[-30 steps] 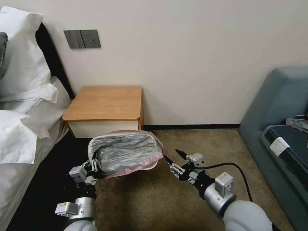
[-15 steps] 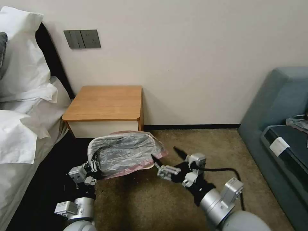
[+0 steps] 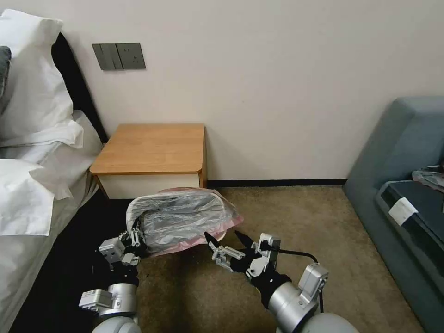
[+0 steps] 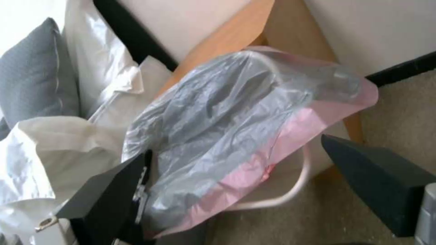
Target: Pick up the garbage bag from the table and place it over the trash can.
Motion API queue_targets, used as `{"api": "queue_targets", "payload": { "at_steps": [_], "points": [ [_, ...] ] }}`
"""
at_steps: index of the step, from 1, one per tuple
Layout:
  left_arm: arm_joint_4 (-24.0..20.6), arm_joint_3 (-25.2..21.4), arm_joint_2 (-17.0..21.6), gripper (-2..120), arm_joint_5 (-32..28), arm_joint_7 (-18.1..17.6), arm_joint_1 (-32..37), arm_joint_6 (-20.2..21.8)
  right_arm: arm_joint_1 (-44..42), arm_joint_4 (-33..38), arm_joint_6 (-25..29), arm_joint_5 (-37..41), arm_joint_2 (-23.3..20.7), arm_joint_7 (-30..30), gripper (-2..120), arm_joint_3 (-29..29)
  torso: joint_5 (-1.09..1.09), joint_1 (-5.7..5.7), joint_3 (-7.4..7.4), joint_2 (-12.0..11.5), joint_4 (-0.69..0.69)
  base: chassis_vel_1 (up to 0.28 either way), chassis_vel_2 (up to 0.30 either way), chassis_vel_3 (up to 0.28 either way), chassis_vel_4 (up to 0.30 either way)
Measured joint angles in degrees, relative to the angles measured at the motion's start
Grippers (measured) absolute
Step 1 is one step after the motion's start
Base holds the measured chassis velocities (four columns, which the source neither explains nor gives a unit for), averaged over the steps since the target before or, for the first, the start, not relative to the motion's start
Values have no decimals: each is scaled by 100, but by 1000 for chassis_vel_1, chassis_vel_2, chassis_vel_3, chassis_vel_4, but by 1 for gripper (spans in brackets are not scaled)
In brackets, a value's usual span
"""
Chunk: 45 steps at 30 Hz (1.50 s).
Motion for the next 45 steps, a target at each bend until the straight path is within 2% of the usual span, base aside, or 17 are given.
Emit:
{"api": "queue_targets", "payload": {
  "at_steps": [24, 26, 28, 30, 32, 34, 36, 38, 41, 43, 44, 45],
  "points": [
    [-96, 89, -10, 7, -5, 25, 163, -130, 365, -569, 221, -152, 359, -270, 97, -23, 0, 0, 0, 0, 0, 0, 0, 0, 0],
    [-88, 116, -14, 7, 15, 26, 170, -131, 419, -604, 248, -243, 361, -324, 87, -33, 1, 0, 0, 0, 0, 0, 0, 0, 0],
    [-85, 119, -15, 7, 18, 26, 171, -131, 423, -605, 251, -250, 360, -328, 85, -35, 1, 0, 0, 0, 0, 0, 0, 0, 0],
    [-67, 136, -18, 7, 31, 26, 175, -131, 447, -628, 261, -289, 353, -353, 73, -65, 0, 0, 0, 0, 0, 0, 0, 0, 0],
    [-66, 139, -18, 7, 34, 26, 176, -131, 452, -637, 267, -303, 353, -358, 70, -71, 1, 0, 0, 0, 0, 0, 0, 0, 0],
    [-64, 148, -18, 7, 49, 26, 175, -131, 483, -664, 286, -356, 358, -385, 58, -99, 0, 0, 0, 0, 0, 0, 0, 0, 0],
    [-64, 151, -19, 7, 50, 26, 174, -131, 493, -673, 287, -362, 361, -387, 57, -106, 0, 0, 0, 0, 0, 0, 0, 0, 0],
    [-64, 182, -26, 7, 53, 27, 175, -131, 550, -737, 292, -386, 370, -389, 45, -134, 0, 0, 0, 0, 0, 0, 0, 0, 0],
    [-69, 201, -30, 7, 53, 27, 181, -129, 582, -778, 292, -392, 373, -387, 39, -145, 0, 0, 0, 0, 0, 0, 0, 0, 0],
    [-86, 223, -43, 7, 60, 32, 186, -127, 640, -826, 291, -395, 375, -350, 25, -156, 0, 0, 0, 0, 0, 0, 0, 0, 0],
    [-86, 223, -43, 7, 60, 32, 186, -127, 640, -826, 291, -395, 375, -350, 25, -156, 0, 0, 0, 0, 0, 0, 0, 0, 0],
    [-88, 219, -48, 7, 63, 34, 184, -127, 676, -827, 265, -393, 382, -248, 19, -170, 0, 0, 0, 0, 0, 0, 0, 0, 0]
  ]
}}
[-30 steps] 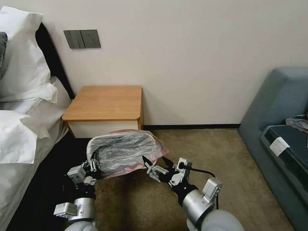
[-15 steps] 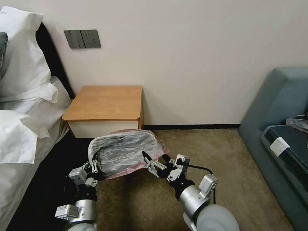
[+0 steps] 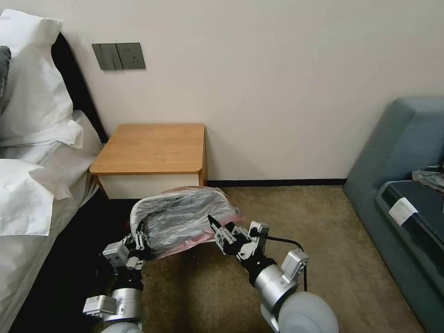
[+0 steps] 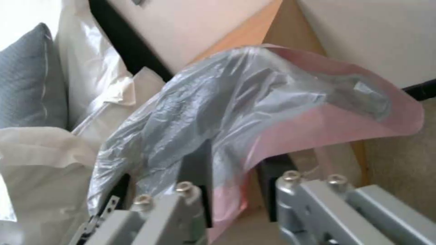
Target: Pick up the garbage bag from the table and place it over the trash can.
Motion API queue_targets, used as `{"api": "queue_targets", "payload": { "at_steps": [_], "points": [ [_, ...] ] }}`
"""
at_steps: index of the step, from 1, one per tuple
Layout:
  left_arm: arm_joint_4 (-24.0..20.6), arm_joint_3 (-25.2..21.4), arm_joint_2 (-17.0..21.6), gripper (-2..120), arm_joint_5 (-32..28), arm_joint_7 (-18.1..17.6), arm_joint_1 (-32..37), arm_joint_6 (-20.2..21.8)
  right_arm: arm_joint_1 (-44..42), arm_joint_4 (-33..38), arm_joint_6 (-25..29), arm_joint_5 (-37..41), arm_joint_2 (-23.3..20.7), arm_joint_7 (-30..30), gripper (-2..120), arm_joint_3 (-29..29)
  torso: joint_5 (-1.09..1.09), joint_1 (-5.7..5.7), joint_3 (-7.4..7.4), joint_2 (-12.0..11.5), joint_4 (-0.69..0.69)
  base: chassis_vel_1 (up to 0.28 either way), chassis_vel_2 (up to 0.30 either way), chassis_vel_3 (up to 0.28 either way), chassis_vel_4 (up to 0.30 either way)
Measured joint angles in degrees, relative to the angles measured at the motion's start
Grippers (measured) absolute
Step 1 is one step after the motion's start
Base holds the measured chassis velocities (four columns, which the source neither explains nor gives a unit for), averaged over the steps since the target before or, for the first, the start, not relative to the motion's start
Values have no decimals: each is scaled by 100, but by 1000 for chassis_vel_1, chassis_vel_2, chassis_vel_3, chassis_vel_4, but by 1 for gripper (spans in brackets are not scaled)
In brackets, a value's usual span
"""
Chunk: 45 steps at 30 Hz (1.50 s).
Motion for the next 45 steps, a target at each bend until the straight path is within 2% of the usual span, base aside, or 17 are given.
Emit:
{"api": "queue_targets", "payload": {
  "at_steps": [5, 11, 13, 15, 17, 23, 29, 36, 45],
  "points": [
    [40, 1, -28, 7, 43, 1, -16, -14, 12, 121, -214, -78, 69, 410, 0, -100, 0, 0, 0, 0, 0, 0, 0, 0, 0],
    [63, 59, -96, 7, 233, 2, -44, -35, 35, 189, -382, -447, 210, 850, 0, -328, 0, 0, 0, 0, 0, 0, 0, 0, 0],
    [75, 36, -118, 7, 455, 2, -61, -73, -12, 234, -447, -910, 264, 973, 0, -506, 0, 0, 0, 0, 0, 0, 0, 0, 0],
    [75, 32, -121, 7, 492, 1, -63, -80, -25, 236, -460, -1037, 275, 994, 0, -538, 0, 0, 0, 0, 0, 0, 0, 0, 0],
    [75, 0, -160, 7, 787, -58, -68, -136, -128, 273, -532, -1897, 372, 1150, 0, -799, 0, 0, 0, 0, 0, 0, 0, 0, 0],
    [52, -17, -213, 7, 1012, -171, -73, -181, -216, 220, -596, -2625, 478, 1437, 0, -1010, -1, 0, 0, 0, -1, 0, 0, 0, 0],
    [-23, -56, -229, 7, 1020, -272, -94, -181, -268, 145, -657, -2828, 517, 1519, 0, -1014, -1, 0, 0, 0, 0, 0, 0, 0, 0],
    [-29, -42, -233, 7, 1004, -358, -135, -176, -323, 122, -616, -2741, 565, 1484, 0, -1013, -1, 0, 0, 0, 0, 0, 0, 0, 0],
    [-21, -41, -235, 7, 965, -472, -189, -162, -475, 316, -849, -2524, 592, 1547, 0, -1005, -1, 0, 0, 0, -1, 0, 0, 0, 0]
  ]
}}
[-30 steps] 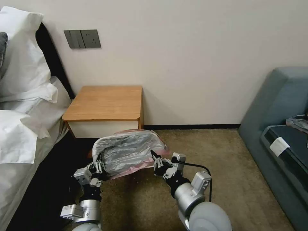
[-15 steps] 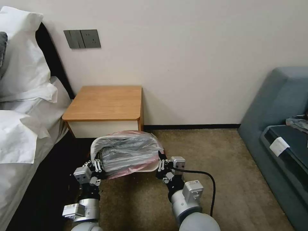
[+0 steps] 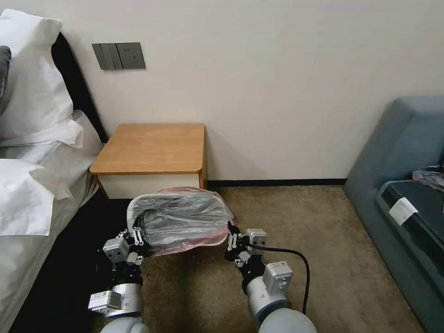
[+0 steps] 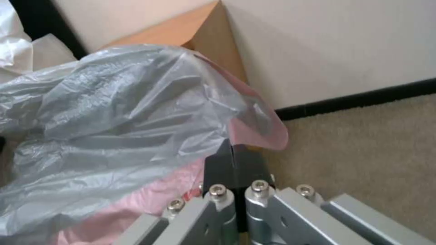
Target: Pick up the garbage bag from the table and place it over the trash can.
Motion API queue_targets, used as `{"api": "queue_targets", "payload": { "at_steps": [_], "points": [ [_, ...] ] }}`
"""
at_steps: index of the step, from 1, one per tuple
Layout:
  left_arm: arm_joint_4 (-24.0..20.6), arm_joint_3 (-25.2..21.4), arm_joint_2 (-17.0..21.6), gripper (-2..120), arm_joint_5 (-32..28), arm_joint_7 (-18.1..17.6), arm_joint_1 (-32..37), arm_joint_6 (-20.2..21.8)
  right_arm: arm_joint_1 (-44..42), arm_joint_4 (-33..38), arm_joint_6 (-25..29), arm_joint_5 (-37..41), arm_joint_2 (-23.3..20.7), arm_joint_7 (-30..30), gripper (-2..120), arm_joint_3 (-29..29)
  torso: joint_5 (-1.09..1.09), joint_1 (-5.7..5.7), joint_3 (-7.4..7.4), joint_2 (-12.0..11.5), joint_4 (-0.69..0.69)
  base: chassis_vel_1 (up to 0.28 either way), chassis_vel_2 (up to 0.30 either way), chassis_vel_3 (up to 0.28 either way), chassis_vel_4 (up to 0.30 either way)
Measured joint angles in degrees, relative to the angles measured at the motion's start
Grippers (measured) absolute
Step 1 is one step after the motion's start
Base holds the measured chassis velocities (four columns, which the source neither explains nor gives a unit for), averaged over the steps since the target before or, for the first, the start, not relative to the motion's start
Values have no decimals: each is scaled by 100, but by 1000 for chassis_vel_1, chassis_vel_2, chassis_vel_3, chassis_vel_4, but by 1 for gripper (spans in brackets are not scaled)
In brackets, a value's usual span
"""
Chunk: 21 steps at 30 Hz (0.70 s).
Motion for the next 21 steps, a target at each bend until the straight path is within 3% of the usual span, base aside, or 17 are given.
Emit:
{"api": "queue_targets", "payload": {
  "at_steps": [21],
  "points": [
    [-107, 29, 2, 7, -342, -126, -74, 112, -347, 179, 29, -112, 10, -70, 0, 189, 1, 0, 0, 0, 0, 0, 0, 0, 0]
  ]
}}
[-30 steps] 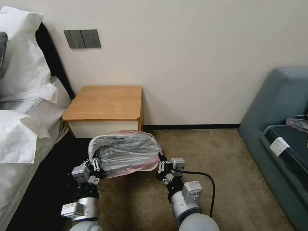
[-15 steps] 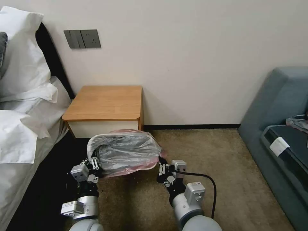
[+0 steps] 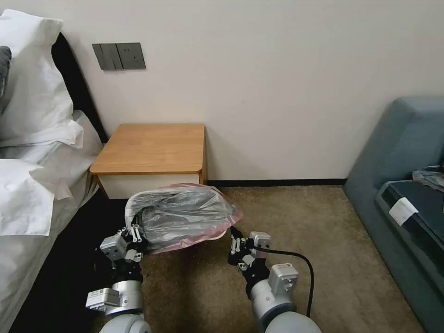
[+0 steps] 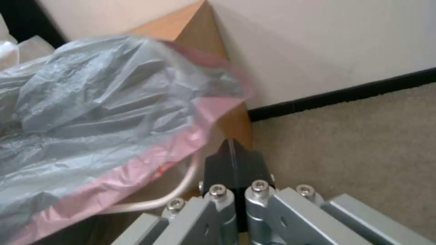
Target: Pick up the garbage bag from the table and place it over the trash can.
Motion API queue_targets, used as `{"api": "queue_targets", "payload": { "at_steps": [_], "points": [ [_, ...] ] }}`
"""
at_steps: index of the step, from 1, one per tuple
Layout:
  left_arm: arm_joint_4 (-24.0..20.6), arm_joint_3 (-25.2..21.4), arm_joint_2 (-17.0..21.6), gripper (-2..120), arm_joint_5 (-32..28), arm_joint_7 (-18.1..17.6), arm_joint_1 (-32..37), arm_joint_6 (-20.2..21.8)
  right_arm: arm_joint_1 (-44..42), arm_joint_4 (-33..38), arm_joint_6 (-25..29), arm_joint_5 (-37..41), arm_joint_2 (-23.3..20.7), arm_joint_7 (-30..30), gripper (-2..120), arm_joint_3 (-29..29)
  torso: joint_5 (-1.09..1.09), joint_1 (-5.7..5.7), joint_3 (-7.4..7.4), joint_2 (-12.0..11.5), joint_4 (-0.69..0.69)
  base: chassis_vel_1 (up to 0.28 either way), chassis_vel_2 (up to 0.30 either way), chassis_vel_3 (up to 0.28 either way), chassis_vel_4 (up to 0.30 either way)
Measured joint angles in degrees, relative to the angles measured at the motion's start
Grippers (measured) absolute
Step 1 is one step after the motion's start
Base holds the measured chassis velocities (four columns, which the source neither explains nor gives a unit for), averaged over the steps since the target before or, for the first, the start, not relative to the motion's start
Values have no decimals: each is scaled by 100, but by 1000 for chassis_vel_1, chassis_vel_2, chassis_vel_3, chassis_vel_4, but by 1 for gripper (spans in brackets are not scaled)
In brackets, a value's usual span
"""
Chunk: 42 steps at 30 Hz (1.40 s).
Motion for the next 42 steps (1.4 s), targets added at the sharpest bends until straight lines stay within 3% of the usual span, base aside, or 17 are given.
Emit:
{"api": "queue_targets", "payload": {
  "at_steps": [3, 7, 13, 21, 23, 26, 28, 30, 31, 33, 34, 37, 42],
  "points": [
    [29, -26, 0, 7, -23, -6, -25, 6, -137, 126, 95, -13, -61, -129, 0, 88, 1, 0, 0, 0, 0, 0, 0, 0, 0],
    [99, -32, 0, 7, -58, 9, -55, 6, -117, 150, 601, 134, -260, -1127, 0, 89, 1, 0, 0, 0, 1, 0, 0, 0, 0],
    [142, -36, 34, 7, -95, 54, -71, 6, 152, 85, 482, 906, -456, -1454, -2, 135, 1, 0, 0, 0, 1, 0, 0, 0, 0],
    [155, -47, 31, 7, -102, 100, -91, 3, 273, 127, 33, 2138, -386, -853, 22, 38, 1, 0, 0, 0, 1, 0, 0, 0, 0],
    [191, -50, 31, 7, -102, 151, -96, -61, 329, 125, 88, 2614, -326, -765, 34, 14, 0, 0, 0, 0, 1, 0, 0, 0, 0],
    [239, -52, 26, 7, -98, 193, -99, -122, 386, 54, 283, 2728, -268, -1049, 43, -18, 1, 0, 0, 0, 1, 0, 0, 0, 0],
    [245, -42, 21, 7, -91, 201, -99, -129, 397, -31, 372, 2502, -266, -1271, 47, -34, 1, 0, 0, 0, 2, 0, 0, 0, 0],
    [248, -17, 18, 7, -77, 210, -93, -130, 389, -377, 875, 1079, -357, -2054, 58, 38, 0, 0, 0, 0, -2, 0, 0, 0, 0],
    [248, -17, 18, 7, -77, 210, -93, -130, 389, -377, 875, 1079, -357, -2054, 58, 38, 0, 0, 0, 0, -2, 0, 0, 0, 0],
    [246, -25, 18, 7, -72, 209, -95, -132, 410, -669, 1313, -600, -561, -2779, 69, 280, -1, 0, 0, 0, -3, 0, 0, 0, 0],
    [246, -25, 18, 7, -72, 209, -95, -132, 410, -669, 1313, -600, -561, -2779, 69, 280, -1, 0, 0, 0, -3, 0, 0, 0, 0],
    [240, -41, 39, 7, -75, 210, -90, -132, 522, -920, 1837, -2287, -893, -3347, 85, 653, 0, 0, 1, 0, -2, 0, 0, 0, 0],
    [237, -35, 33, 7, -76, 211, -87, -132, 678, -962, 2137, -3155, -1123, -3577, 99, 797, 1, 0, 1, 0, 0, 0, 0, 0, 0]
  ]
}}
